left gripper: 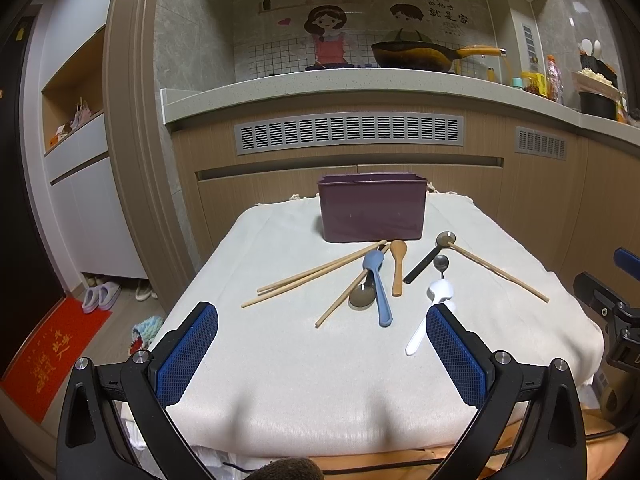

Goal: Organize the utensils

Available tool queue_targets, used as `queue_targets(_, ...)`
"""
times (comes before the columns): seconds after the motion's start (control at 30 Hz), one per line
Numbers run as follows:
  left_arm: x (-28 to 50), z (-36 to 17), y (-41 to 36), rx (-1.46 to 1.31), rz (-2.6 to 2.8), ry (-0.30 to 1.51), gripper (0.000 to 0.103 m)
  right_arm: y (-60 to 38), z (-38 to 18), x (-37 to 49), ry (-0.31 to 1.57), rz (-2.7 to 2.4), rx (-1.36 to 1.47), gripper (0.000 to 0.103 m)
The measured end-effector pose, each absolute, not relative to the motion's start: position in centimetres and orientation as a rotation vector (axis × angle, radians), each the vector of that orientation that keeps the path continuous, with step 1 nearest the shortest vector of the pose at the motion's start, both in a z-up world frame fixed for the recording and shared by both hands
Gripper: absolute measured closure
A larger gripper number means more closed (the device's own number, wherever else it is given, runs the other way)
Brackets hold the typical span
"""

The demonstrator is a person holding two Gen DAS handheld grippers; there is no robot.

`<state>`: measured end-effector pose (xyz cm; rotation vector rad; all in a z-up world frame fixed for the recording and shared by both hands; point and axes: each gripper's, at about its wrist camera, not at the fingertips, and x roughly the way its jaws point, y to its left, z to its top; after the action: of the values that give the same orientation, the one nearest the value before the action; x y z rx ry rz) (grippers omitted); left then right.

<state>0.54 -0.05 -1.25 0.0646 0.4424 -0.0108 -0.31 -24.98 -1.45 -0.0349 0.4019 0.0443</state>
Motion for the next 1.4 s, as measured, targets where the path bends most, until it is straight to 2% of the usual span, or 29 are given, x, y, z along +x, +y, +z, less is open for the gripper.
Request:
queue_targets(0.8,1.0,-1.2,0.0,0.060,-0.008,0.466,0.000,-25.0,-1.5,0.0,0.410,0.053,-0.039,0.000)
queue_targets(1.4,8.6,0.6,-1.8,0.134,-0.057,0.481,0.000,-24.8,0.3,6.0,0.395,0.029,-0.102,0.000)
